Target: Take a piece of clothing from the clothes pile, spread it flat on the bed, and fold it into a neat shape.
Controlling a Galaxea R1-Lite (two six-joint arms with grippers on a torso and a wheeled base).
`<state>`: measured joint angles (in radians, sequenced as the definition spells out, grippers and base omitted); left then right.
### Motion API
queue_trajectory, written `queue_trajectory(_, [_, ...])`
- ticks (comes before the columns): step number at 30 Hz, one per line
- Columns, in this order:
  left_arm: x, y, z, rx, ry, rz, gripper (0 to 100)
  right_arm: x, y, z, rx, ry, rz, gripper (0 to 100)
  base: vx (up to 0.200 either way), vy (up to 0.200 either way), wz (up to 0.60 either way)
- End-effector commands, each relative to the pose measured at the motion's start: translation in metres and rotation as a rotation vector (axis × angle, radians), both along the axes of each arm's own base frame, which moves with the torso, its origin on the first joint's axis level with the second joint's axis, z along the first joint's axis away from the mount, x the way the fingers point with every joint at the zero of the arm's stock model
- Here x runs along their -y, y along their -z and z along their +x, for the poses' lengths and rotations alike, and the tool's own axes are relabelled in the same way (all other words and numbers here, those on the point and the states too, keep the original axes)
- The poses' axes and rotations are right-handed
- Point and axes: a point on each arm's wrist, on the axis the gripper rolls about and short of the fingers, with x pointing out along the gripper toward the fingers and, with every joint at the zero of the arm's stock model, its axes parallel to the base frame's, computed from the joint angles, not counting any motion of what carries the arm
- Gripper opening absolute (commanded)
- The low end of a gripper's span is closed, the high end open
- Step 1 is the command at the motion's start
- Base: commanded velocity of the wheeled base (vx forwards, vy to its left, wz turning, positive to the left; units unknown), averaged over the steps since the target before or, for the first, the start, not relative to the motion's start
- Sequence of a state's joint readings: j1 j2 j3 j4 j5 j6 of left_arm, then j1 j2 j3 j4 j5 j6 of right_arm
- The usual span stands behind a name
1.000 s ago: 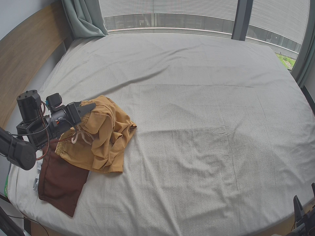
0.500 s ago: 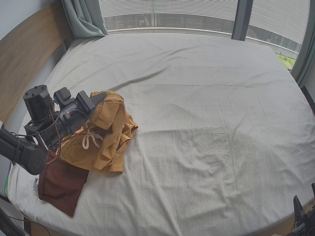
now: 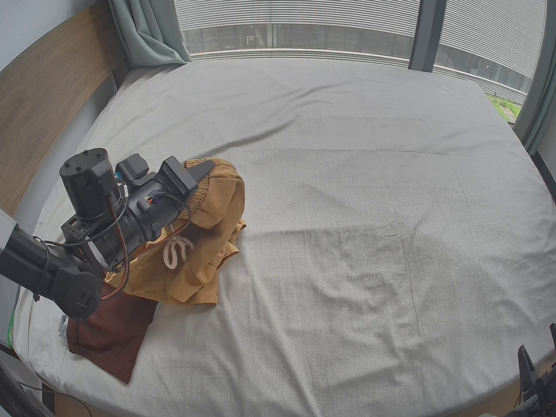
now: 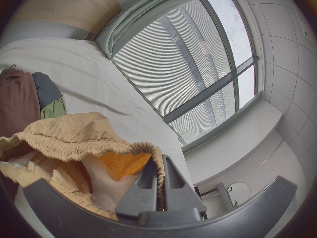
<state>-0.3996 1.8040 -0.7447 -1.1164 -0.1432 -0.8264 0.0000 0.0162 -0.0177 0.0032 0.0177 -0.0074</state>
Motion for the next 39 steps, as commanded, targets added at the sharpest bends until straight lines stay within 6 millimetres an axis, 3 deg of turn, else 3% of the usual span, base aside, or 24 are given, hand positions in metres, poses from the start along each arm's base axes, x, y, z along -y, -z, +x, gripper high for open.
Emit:
queue_trajectory(1, [0.015, -0.003, -0.004, -0.001, 0.019, -0.027, 0, 0.0, 0.005, 0.0, -0.001, -0.001, 0.0, 100, 0.0, 0.0, 0.0])
queue_trajectory(22, [0.066, -0.012, -0.028, -0.04, 0.168, -0.109, 0, 0.0, 0.005, 0.0, -0.001, -0.001, 0.0, 100, 0.0, 0.0, 0.0])
queue_trajectory(39, [0.117, 0.01, -0.037, -0.093, 0.296, -0.075, 0, 0.0, 0.005, 0.0, -0.001, -0.001, 0.0, 100, 0.0, 0.0, 0.0])
